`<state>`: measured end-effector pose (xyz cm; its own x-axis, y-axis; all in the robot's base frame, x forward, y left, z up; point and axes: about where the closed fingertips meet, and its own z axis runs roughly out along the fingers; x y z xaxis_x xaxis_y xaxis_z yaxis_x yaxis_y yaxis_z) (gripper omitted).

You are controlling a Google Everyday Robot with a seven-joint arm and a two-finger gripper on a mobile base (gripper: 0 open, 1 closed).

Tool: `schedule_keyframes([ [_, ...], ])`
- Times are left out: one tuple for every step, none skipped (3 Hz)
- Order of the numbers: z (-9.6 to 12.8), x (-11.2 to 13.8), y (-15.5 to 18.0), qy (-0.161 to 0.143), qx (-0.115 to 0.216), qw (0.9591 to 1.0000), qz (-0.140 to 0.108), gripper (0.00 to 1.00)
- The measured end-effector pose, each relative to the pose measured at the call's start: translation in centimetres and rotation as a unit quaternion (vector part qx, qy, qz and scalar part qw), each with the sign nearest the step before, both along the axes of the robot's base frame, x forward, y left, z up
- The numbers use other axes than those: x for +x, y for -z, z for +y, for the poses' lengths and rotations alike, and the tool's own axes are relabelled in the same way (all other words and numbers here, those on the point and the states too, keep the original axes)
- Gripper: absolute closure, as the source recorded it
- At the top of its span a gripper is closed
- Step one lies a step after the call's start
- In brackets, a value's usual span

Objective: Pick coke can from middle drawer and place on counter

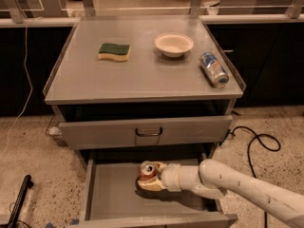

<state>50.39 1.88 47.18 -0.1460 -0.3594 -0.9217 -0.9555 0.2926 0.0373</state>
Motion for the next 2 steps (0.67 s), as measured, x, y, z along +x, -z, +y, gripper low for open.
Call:
schedule_keyframes([
  [-1.8, -2.6, -5.8, -0.018, 0.017, 0.9989, -0.039, 1.0],
  [-3.6, -5.4, -11.2, -0.036, 0.018, 0.9965, -0.073, 1.0],
])
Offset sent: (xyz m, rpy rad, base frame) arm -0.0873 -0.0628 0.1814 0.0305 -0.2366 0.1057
